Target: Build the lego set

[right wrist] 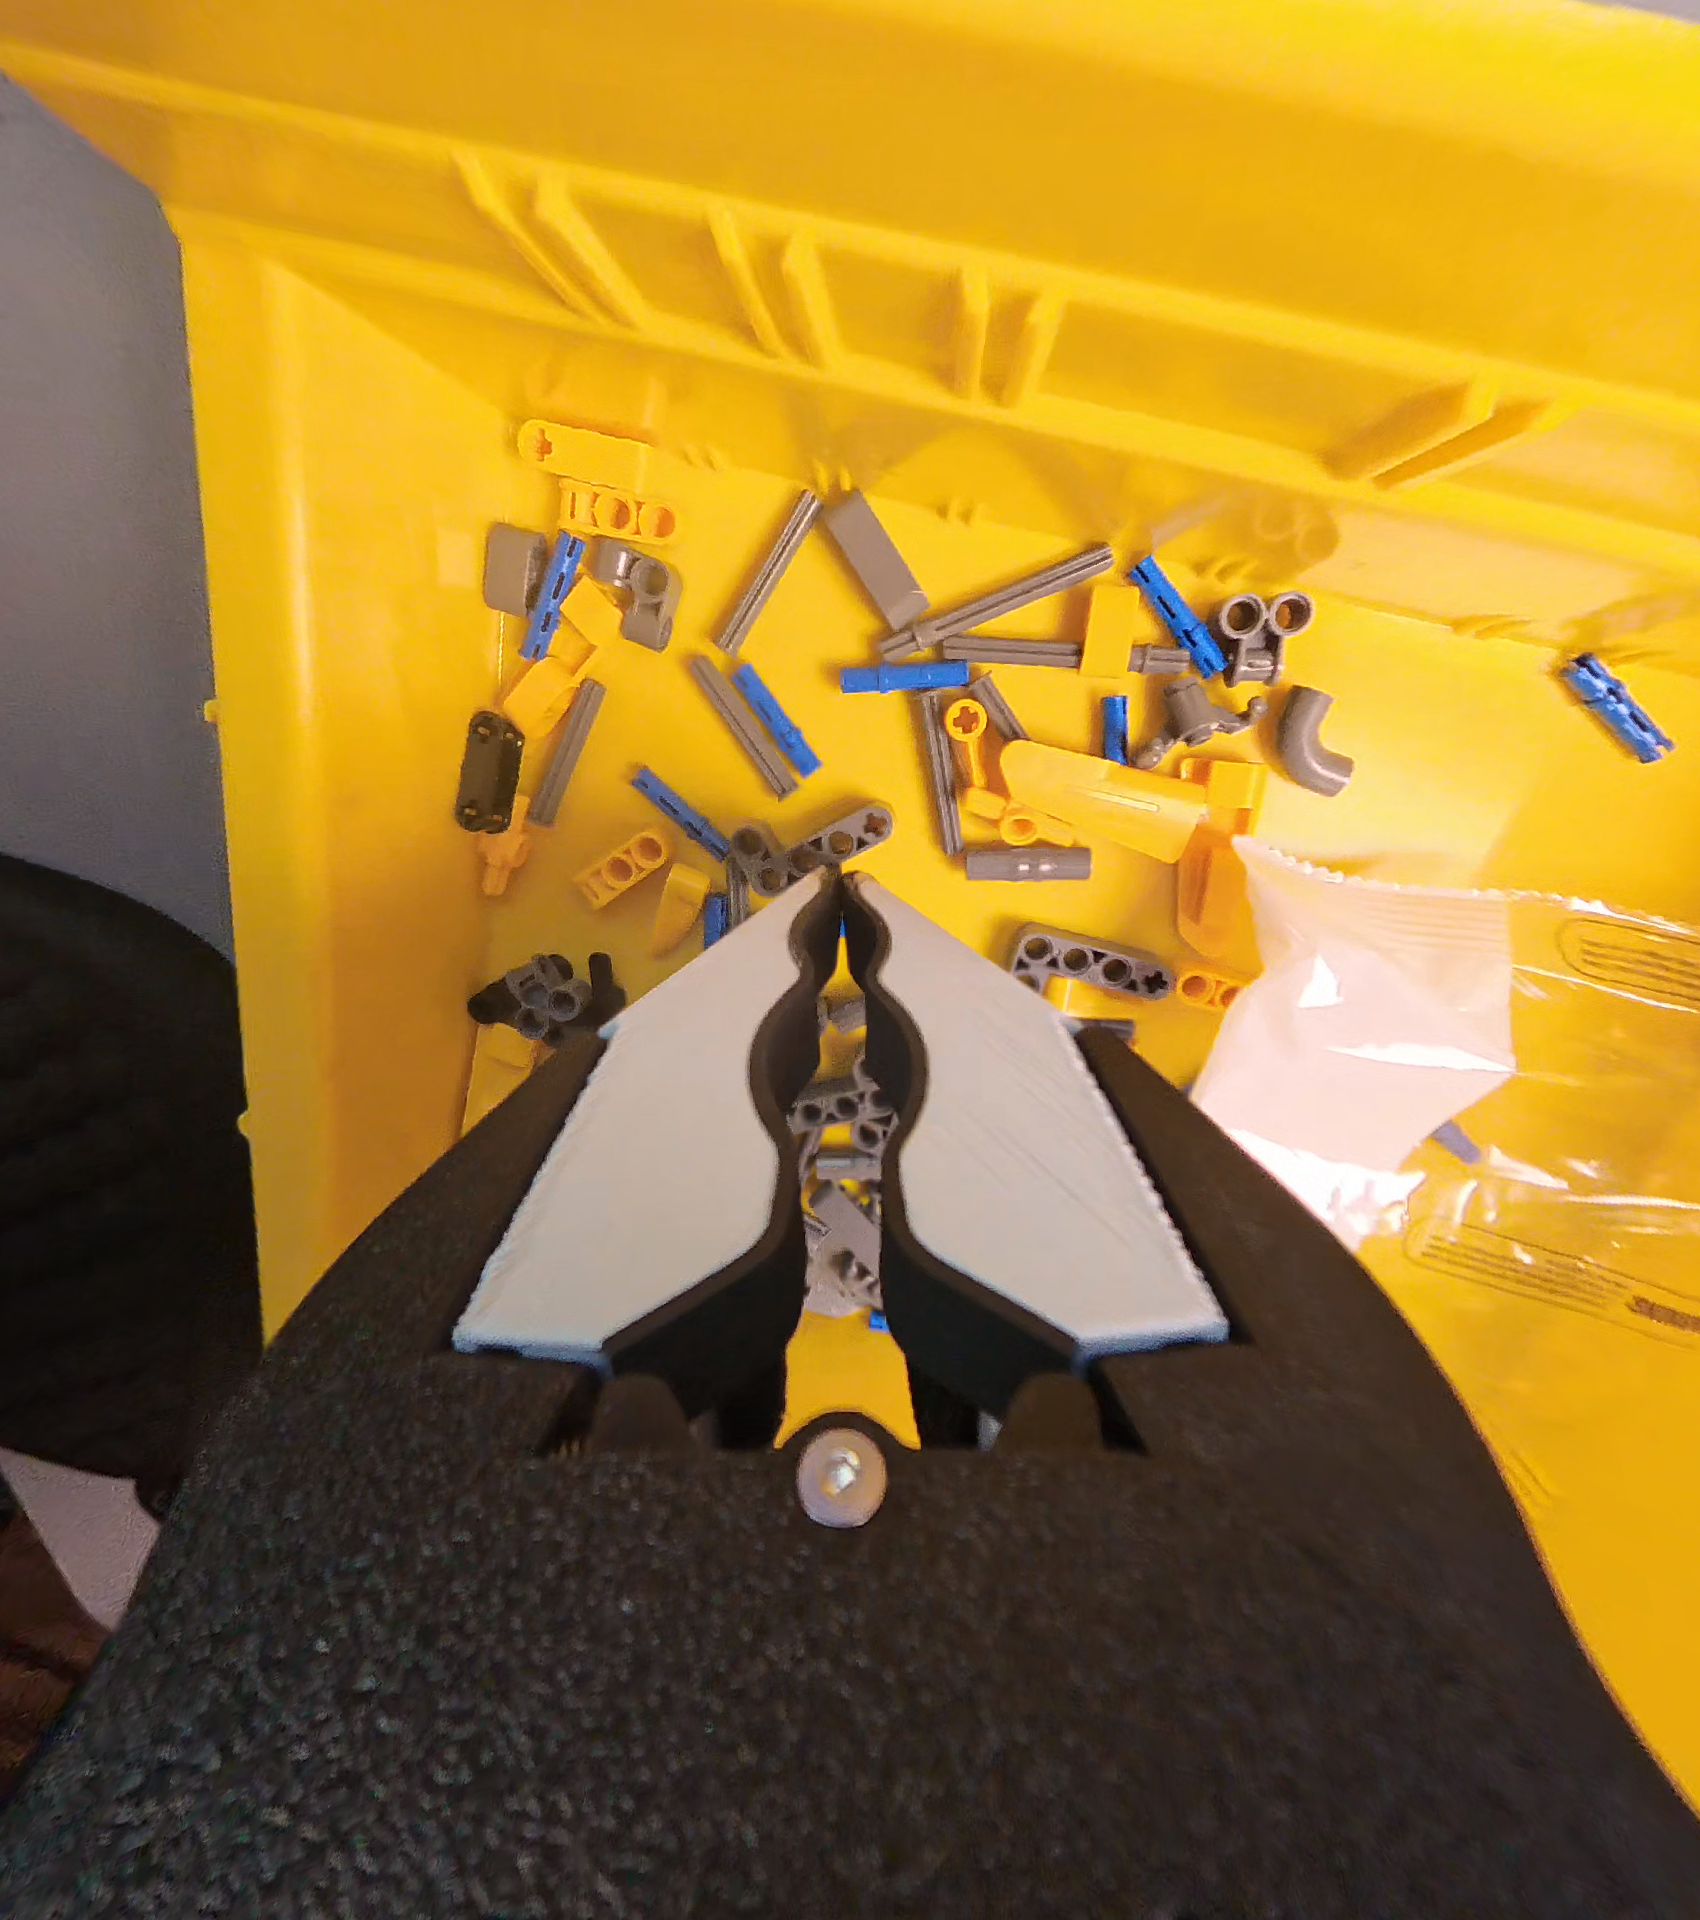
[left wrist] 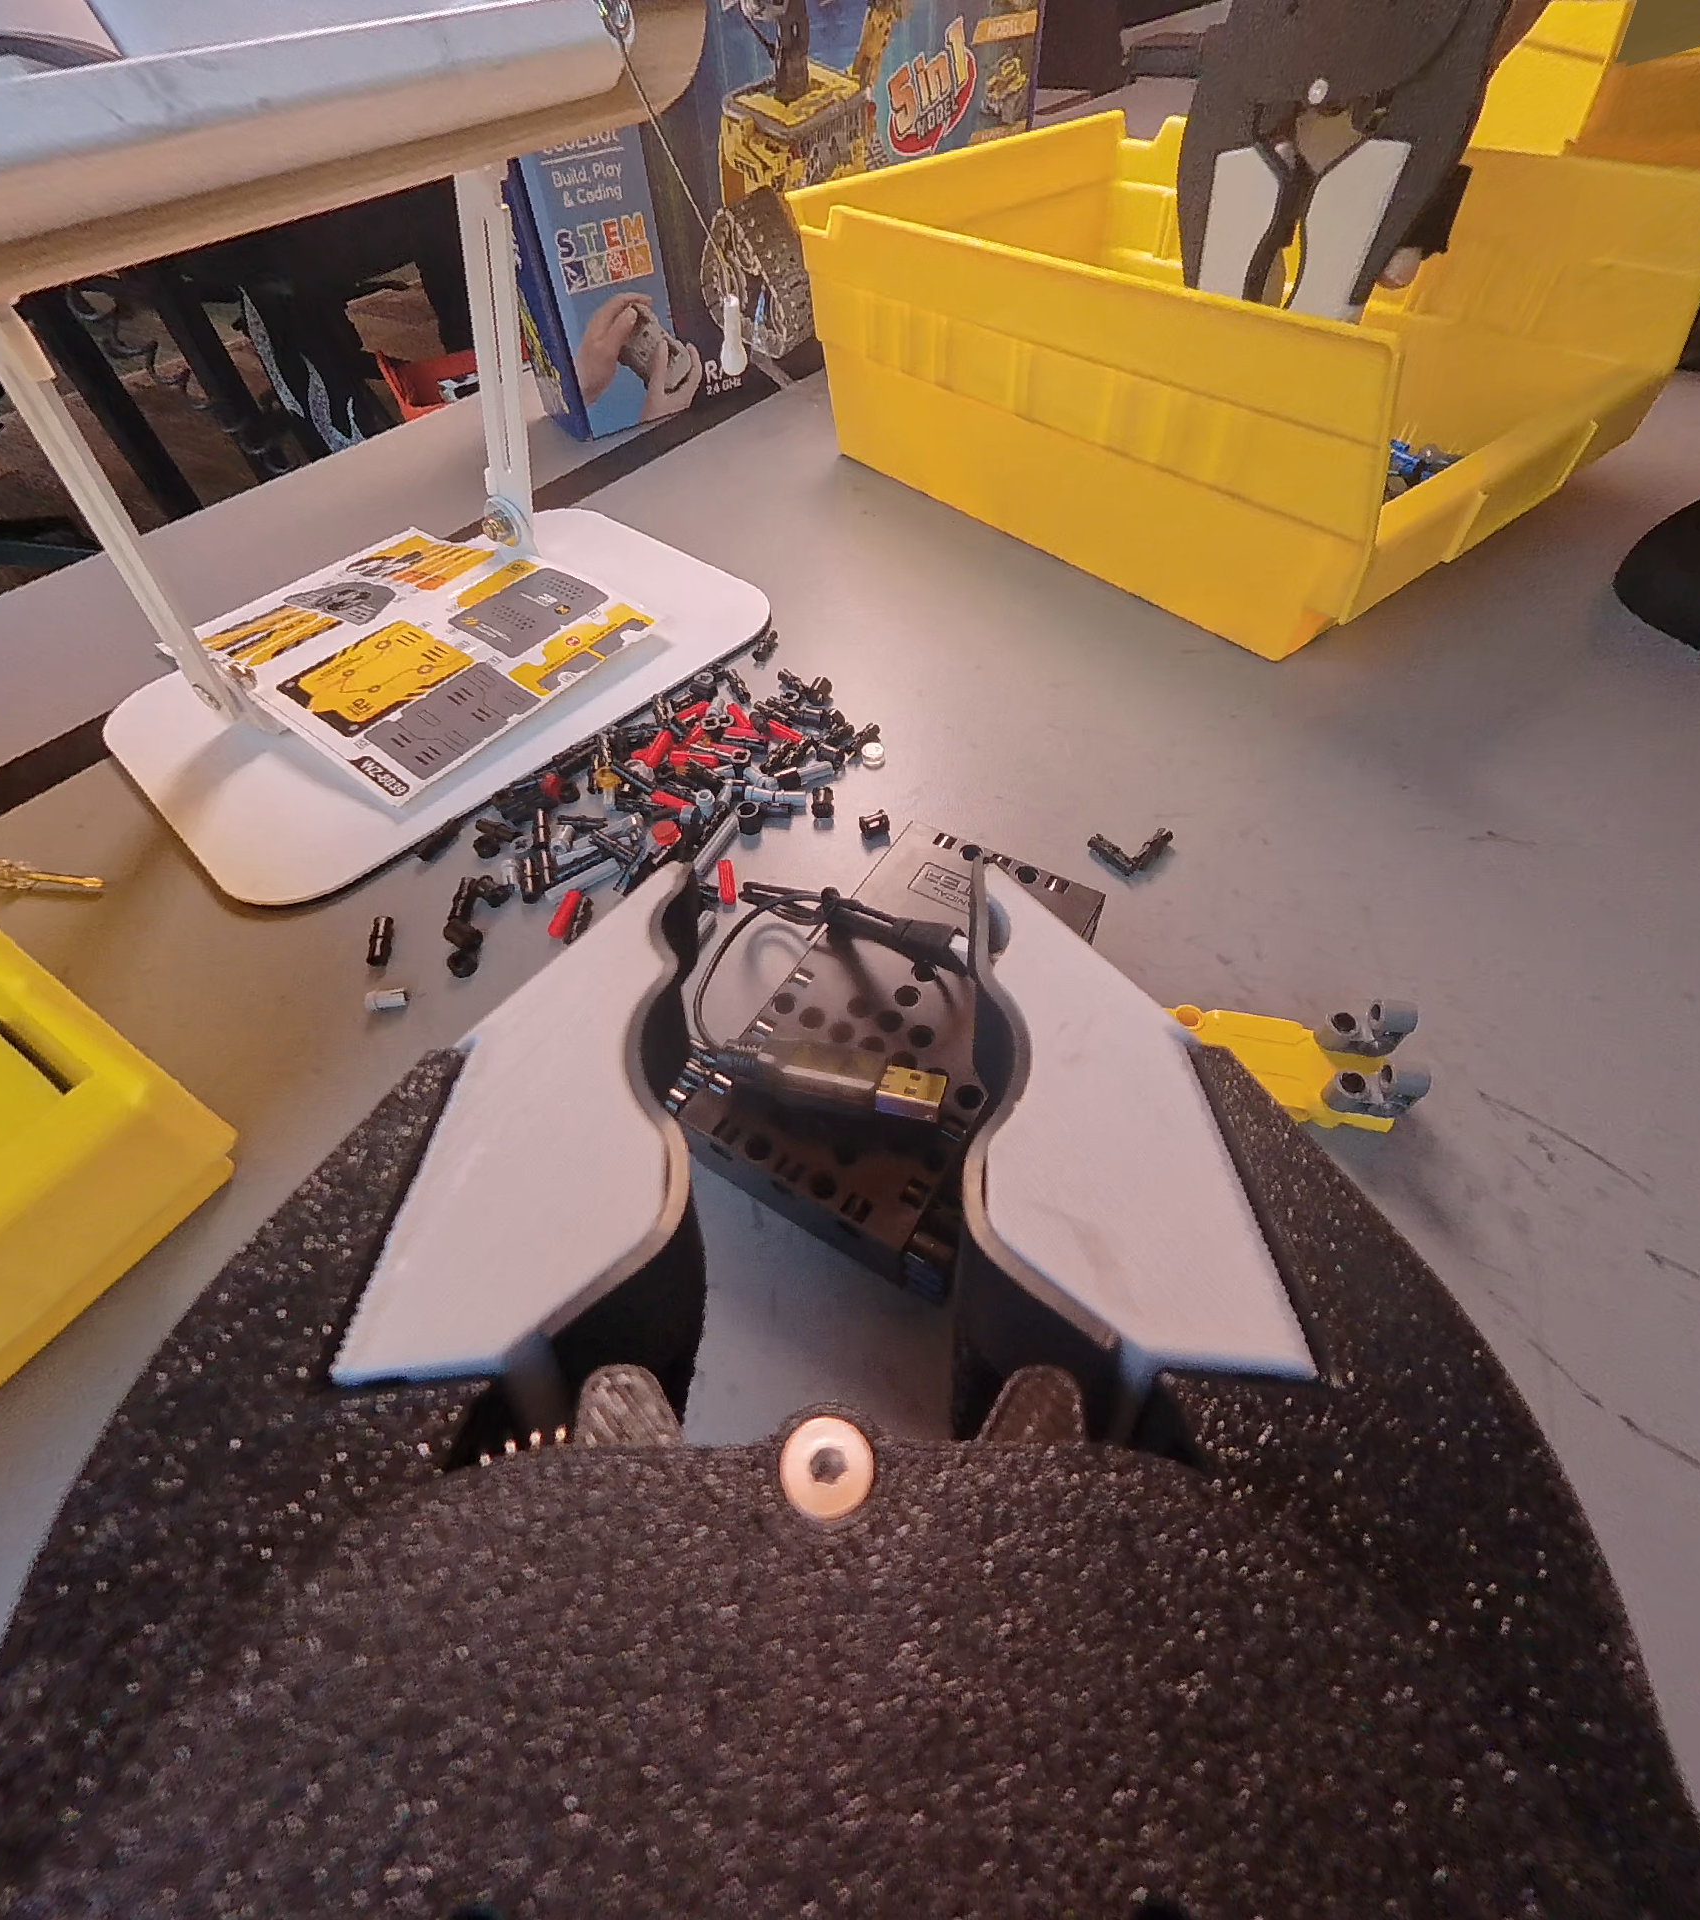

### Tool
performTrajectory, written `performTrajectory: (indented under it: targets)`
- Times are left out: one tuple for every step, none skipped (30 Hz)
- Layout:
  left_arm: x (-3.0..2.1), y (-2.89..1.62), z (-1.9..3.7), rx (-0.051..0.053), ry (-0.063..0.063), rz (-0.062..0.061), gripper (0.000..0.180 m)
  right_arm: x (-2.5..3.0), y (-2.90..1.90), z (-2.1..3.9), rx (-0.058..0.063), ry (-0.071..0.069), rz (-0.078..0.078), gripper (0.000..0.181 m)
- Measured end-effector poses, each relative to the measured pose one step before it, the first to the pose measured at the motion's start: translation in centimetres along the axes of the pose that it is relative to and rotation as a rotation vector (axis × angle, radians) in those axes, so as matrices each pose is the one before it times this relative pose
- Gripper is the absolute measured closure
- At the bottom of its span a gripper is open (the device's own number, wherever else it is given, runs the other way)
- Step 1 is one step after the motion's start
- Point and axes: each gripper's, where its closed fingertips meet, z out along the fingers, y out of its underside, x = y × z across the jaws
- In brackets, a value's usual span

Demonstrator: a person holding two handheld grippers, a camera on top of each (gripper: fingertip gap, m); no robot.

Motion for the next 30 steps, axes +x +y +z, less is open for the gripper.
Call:
performTrajectory:
  targets:
    - [0.002,0.005,0.005,-0.0006,0.0003,-0.0003,0.128,0.178,0.231,-0.282,-0.0109,0.0226,0.0008,0.181]
    - [0.002,0.017,0.017,-0.0011,0.0003,0.0005,0.128,0.422,0.395,-0.26,-0.0187,0.0325,0.0005,0.181]
    - [0.021,0.005,0.023,-0.0013,0.0003,0.0015,0.128,0.473,0.429,-0.221,-0.0174,0.03,0.0052,0.173]
    - [0.024,0.017,0.01,-0.0011,0.0002,0.0022,0.128,0.516,0.487,-0.178,-0.0184,0.0264,0.0136,0.165]
    - [0.023,0.002,0.002,-0.0005,-0.0003,0.0018,0.128,0.562,0.587,-0.136,-0.023,0.0254,0.0143,0.162]
    - [0.008,0.0,-0.005,0.0001,-0.0002,0.0004,0.128,0.544,0.739,-0.057,-0.0326,0.025,0.0077,0.161]
    - [0.0,-0.013,-0.004,0.0004,0.0002,-0.0011,0.128,0.357,0.7,0.029,-0.0322,0.0163,0.0013,0.158]
    - [-0.002,-0.006,0.0,0.0005,-0.0001,-0.0012,0.128,0.102,0.5,0.092,-0.0233,0.0011,0.0063,0.154]
    - [-0.014,0.0,-0.006,0.0002,0.0,-0.0006,0.128,-0.085,0.372,0.155,-0.0215,-0.0106,0.0132,0.15]
    - [0.012,0.0,0.003,-0.0001,0.0002,0.0,0.128,-0.081,0.323,0.197,-0.0222,-0.009,0.0083,0.148]
    - [0.008,-0.001,0.003,-0.0001,0.0002,0.0005,0.128,-0.123,0.228,0.255,-0.0201,-0.008,-0.0017,0.147]
    - [0.005,0.005,-0.01,-0.0001,0.0003,0.0004,0.128,-0.183,-0.027,0.161,-0.0061,-0.0105,-0.0056,0.149]
    - [0.009,-0.009,-0.011,0.0002,0.0003,-0.0002,0.128,-0.022,-0.356,-0.095,0.0156,-0.0026,0.002,0.15]
    - [-0.012,-0.001,-0.015,0.0007,0.0004,-0.0008,0.128,0.302,-0.327,-0.03,0.0116,0.0162,0.0002,0.154]
    - [-0.014,-0.006,-0.005,0.0008,0.0003,-0.0014,0.128,0.16,-0.207,0.076,0.0048,0.0063,-0.0031,0.161]
    - [-0.017,-0.008,-0.019,0.0005,0.0,-0.001,0.128,0.008,-0.147,0.124,0.0021,-0.0006,-0.0076,0.164]
    - [-0.018,0.006,-0.016,0.0001,-0.0004,-0.0003,0.128,0.12,-0.142,-0.03,0.0045,0.0057,-0.0103,0.165]
    - [-0.022,0.005,-0.015,0.0001,-0.0006,-0.0001,0.128,0.154,-0.259,-0.045,0.0117,0.0061,-0.0034,0.168]
    - [-0.018,0.001,-0.013,0.0004,-0.0004,-0.0002,0.128,0.405,-0.614,-0.144,0.0347,0.0222,-0.0078,0.178]
    - [-0.01,0.0,-0.013,0.0005,0.0,-0.0006,0.128,0.613,-0.818,-0.262,0.052,0.0342,-0.0035,0.181]
    - [-0.003,-0.003,-0.011,0.0007,0.0002,-0.0011,0.128,0.419,-0.498,-0.309,0.0319,0.0166,0.0058,0.181]
    - [-0.008,-0.002,0.003,0.0002,0.0005,-0.0009,0.128,0.673,-0.363,-0.384,0.025,0.0331,0.0024,0.181]
    - [0.01,0.004,-0.002,-0.0003,0.0007,-0.0001,0.128,0.774,-0.32,-0.428,0.0256,0.0386,0.0017,0.181]
    - [0.007,0.009,0.014,-0.0003,0.0004,0.0007,0.128,0.437,-0.22,-0.414,0.0218,0.0137,0.0115,0.181]
    - [0.021,0.003,-0.003,-0.0003,0.0004,0.0011,0.128,0.11,-0.018,-0.326,0.0101,-0.009,0.0198,0.181]
    - [0.01,-0.001,0.003,0.0,0.0005,0.0009,0.128,-0.04,0.332,-0.223,-0.0101,-0.0163,0.0172,0.177]
    - [0.017,0.011,-0.002,0.0,0.0004,0.0004,0.128,0.104,0.604,-0.126,-0.025,-0.0013,0.0046,0.174]
    - [-0.005,0.003,-0.012,0.0001,0.0,-0.0001,0.128,0.282,0.729,-0.062,-0.0315,0.014,-0.0046,0.172]
    - [0.004,-0.004,-0.005,0.0005,-0.0001,-0.0003,0.128,0.331,0.767,-0.052,-0.0337,0.018,-0.0051,0.168]
    - [-0.006,-0.003,-0.001,0.0004,0.0001,-0.0003,0.128,0.335,0.614,-0.079,-0.0241,0.0172,0.0,0.162]
